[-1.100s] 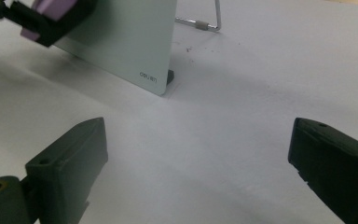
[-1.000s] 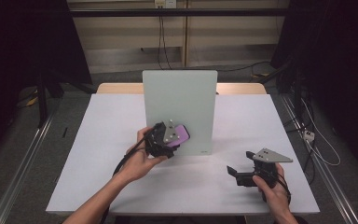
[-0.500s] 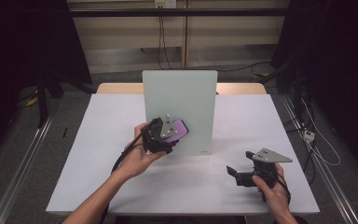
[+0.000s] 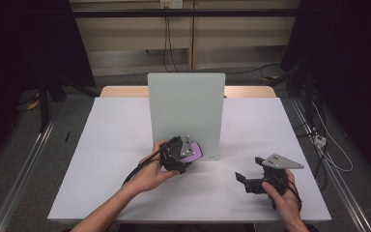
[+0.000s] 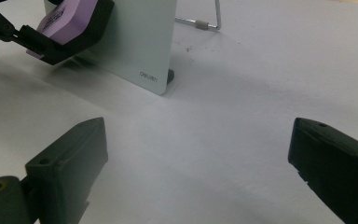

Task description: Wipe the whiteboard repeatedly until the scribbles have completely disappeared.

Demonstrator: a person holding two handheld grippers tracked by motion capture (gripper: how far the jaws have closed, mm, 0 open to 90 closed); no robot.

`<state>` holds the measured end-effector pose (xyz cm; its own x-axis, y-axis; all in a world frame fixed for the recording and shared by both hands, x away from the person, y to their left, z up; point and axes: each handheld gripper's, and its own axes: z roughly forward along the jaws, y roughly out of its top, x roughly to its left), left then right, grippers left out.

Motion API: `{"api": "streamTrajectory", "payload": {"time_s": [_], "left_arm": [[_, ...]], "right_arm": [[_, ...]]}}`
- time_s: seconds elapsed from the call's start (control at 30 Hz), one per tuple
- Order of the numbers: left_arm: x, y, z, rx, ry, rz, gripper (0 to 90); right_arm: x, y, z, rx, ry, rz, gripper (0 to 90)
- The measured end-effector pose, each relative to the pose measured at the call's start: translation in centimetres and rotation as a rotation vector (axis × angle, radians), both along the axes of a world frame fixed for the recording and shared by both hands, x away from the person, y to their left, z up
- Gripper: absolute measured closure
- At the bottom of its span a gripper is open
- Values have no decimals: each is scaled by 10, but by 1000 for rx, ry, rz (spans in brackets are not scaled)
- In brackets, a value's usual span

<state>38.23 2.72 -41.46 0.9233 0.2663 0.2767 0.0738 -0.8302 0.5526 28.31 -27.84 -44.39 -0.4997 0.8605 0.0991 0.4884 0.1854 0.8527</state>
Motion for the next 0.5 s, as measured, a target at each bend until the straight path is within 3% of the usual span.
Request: {"api": "streamTrajectory", "payload": {"time_s": [0.3,0.5], "left_arm": [[10,26,24,-110,-39,68,412],[16,45,42,-168,-86,117,411]], "right_arm": [[-1,-1,0,-3,-2,-3,45],[-1,0,0,-3,-1,-4,45]]}}
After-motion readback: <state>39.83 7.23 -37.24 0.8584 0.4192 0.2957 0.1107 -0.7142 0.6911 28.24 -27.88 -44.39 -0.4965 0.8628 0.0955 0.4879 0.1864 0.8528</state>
